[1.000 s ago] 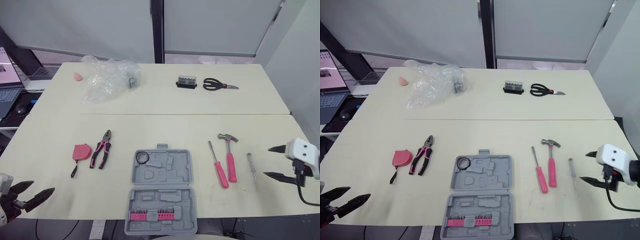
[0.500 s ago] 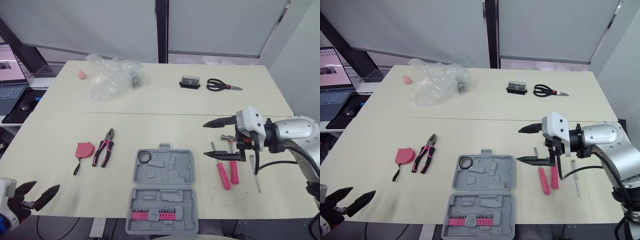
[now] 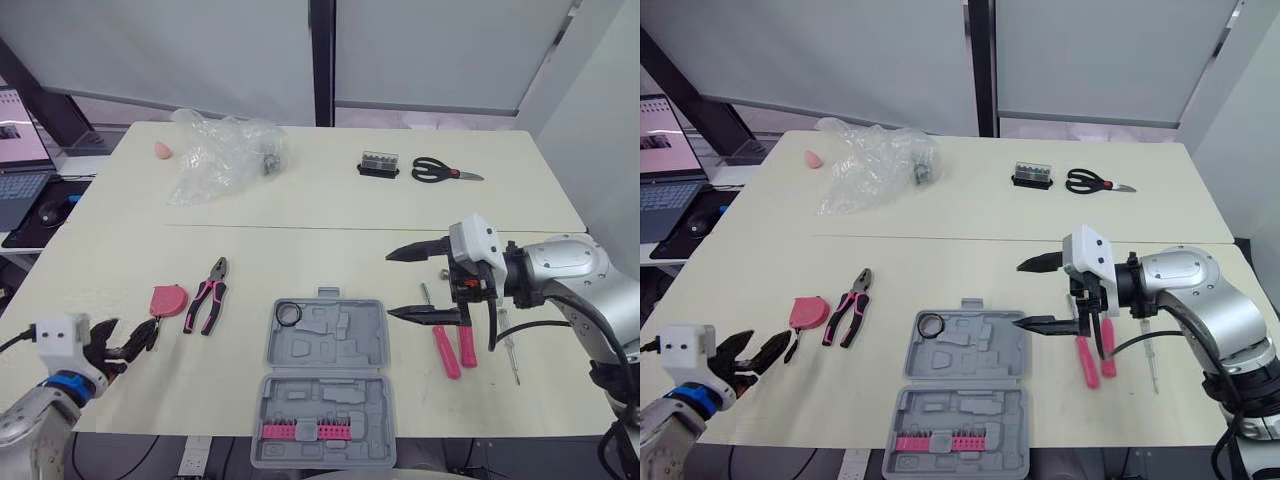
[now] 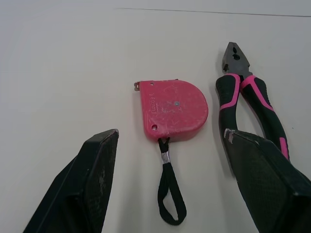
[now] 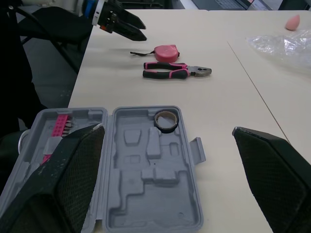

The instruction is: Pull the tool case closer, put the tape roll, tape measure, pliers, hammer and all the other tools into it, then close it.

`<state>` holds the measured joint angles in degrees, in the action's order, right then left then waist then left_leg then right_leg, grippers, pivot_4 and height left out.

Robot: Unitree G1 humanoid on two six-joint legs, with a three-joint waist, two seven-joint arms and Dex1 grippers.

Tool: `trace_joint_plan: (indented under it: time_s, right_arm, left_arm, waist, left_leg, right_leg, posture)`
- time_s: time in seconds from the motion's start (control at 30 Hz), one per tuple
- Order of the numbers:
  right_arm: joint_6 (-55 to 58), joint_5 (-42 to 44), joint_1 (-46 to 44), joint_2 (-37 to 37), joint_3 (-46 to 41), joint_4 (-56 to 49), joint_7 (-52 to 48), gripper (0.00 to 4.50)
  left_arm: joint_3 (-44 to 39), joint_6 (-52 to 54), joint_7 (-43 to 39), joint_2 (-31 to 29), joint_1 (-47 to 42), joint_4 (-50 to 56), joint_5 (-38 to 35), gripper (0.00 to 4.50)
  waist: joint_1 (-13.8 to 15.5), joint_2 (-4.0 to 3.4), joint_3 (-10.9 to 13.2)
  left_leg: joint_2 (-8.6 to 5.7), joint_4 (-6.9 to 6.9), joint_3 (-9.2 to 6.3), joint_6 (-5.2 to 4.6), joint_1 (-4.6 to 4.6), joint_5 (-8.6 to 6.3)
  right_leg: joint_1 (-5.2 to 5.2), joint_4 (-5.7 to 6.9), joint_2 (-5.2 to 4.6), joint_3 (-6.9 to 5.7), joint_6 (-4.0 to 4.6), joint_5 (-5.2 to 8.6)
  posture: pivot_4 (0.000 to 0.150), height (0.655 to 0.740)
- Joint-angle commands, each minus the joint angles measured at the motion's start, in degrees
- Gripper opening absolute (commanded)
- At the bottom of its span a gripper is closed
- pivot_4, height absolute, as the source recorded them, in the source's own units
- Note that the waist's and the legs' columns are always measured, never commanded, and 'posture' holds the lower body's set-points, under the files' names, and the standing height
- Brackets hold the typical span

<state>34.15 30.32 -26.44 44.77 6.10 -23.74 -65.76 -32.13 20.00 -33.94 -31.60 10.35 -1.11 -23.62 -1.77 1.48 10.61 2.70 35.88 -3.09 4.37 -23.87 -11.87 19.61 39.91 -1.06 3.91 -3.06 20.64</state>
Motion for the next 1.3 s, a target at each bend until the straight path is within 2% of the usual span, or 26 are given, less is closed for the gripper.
trace_joint_plan:
  time_s: [0.03,0.53,0.63,0.93,0.97,1.1,1.3]
  right_arm:
    - [0.2,0.8,-1.2,0.1,-0.4,-1.9,0.4,4.50]
    - [0.9,1.0,-0.9,0.2,-0.6,-2.7,1.0,4.50]
    - [1.0,1.1,-0.8,0.2,-0.6,-2.9,1.0,4.50]
    - [0.9,1.1,-0.6,0.2,-0.7,-2.9,1.0,4.50]
    - [1.0,1.1,-0.6,0.2,-0.7,-2.9,1.0,4.50]
    - [0.9,1.1,-0.4,0.1,-0.7,-3.0,1.2,4.50]
    - [1.2,1.4,0.2,0.1,-0.6,-3.5,1.1,4.50]
  left_arm:
    - [1.5,-1.4,2.7,-0.1,-2.5,-3.3,2.3,3.59]
    - [7.6,4.8,6.6,0.7,-5.7,-7.6,4.2,3.59]
    - [8.2,4.9,6.4,0.7,-6.1,-8.7,4.7,3.06]
    - [8.8,5.6,6.6,1.1,-7.2,-12.1,5.3,0.23]
    - [8.8,5.5,6.6,1.2,-7.1,-12.2,5.3,0.03]
    - [7.9,5.3,6.1,0.8,-5.7,-11.5,4.9,0.03]
    - [5.7,5.7,3.2,-0.3,2.9,-2.2,3.1,0.03]
  waist:
    - [0.0,0.00,0.0]
    - [0.0,-0.01,0.0]
    - [0.0,-0.02,0.0]
    - [0.1,-0.16,-0.1]
    - [0.1,-0.18,-0.1]
    - [0.1,-0.24,-0.1]
    - [-0.4,-0.24,-0.1]
  left_leg:
    - [0.00,0.00,0.01,0.00,0.00,0.00]
    - [0.00,-0.01,-0.01,0.00,0.01,0.00]
    - [-0.01,-0.01,0.00,0.00,0.02,0.00]
    - [-0.06,0.00,0.01,0.00,0.02,0.00]
    - [-0.06,0.00,0.01,0.00,0.02,0.00]
    - [-0.06,0.00,0.01,0.00,0.03,0.00]
    - [-0.02,-0.03,0.13,0.00,0.04,0.00]
  right_leg:
    - [0.00,0.00,0.00,0.01,0.00,0.00]
    - [0.00,0.02,0.00,0.00,0.00,0.00]
    - [0.00,0.02,0.00,0.00,0.00,0.00]
    - [-0.02,0.02,-0.06,0.01,-0.01,0.00]
    - [-0.02,0.02,-0.06,0.01,-0.01,0.00]
    - [-0.02,0.02,-0.05,0.01,-0.01,0.00]
    - [0.00,-0.03,-0.06,0.10,-0.01,0.00]
  posture:
    - [0.150,0.7400]
    - [0.150,0.7400]
    - [0.150,0.7400]
    - [0.150,0.7400]
    - [0.150,0.7400]
    - [0.150,0.7400]
    - [0.150,0.7400]
